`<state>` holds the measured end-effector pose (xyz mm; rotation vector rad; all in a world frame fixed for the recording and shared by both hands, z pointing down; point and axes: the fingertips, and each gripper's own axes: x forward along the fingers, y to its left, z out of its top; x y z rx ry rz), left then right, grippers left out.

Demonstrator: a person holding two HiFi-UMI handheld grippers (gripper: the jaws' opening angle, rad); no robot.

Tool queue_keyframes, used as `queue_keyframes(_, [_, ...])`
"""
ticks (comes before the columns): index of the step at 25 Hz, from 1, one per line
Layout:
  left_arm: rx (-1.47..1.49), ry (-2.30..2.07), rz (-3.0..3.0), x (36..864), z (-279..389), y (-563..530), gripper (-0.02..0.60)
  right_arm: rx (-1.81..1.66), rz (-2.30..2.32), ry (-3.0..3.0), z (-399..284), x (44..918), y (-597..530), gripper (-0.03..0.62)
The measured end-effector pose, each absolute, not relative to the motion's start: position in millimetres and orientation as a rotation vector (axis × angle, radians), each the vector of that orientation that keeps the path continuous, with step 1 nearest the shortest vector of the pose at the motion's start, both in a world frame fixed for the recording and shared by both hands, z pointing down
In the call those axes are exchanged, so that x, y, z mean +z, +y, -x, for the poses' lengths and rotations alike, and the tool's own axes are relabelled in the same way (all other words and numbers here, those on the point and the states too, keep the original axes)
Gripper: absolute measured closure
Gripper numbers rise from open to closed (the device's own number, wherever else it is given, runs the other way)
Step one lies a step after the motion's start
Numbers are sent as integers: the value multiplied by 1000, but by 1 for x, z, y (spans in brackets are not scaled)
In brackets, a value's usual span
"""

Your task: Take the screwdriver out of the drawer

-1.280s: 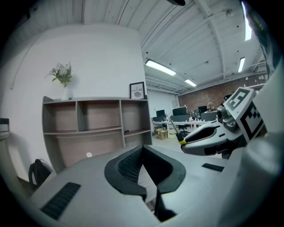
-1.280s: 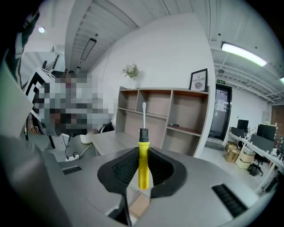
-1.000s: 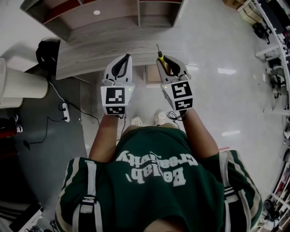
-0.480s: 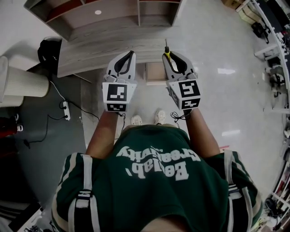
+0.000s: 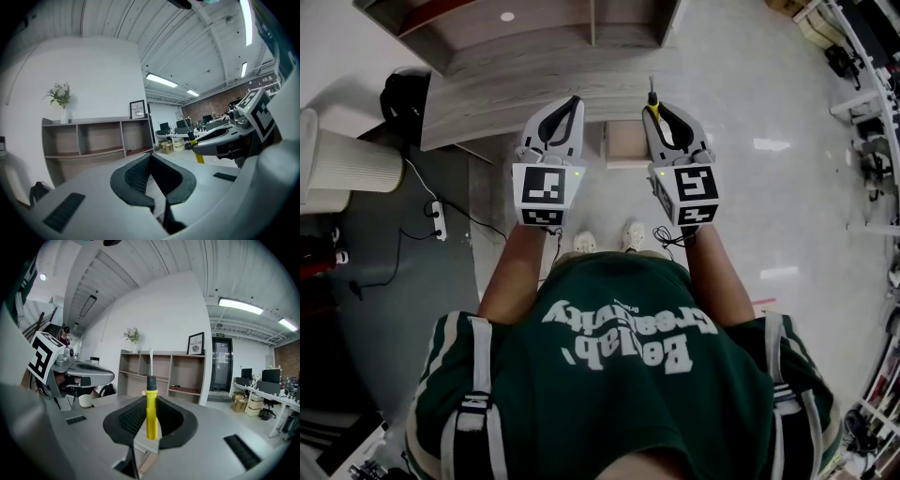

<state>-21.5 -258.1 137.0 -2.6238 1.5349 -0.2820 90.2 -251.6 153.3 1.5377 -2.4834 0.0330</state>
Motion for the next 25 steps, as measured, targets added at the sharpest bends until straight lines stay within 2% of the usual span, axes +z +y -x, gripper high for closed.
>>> queue_keyframes(25, [-237,1536,2623,135,43,-249,565,39,-1522,-2476,-76,158,-248,514])
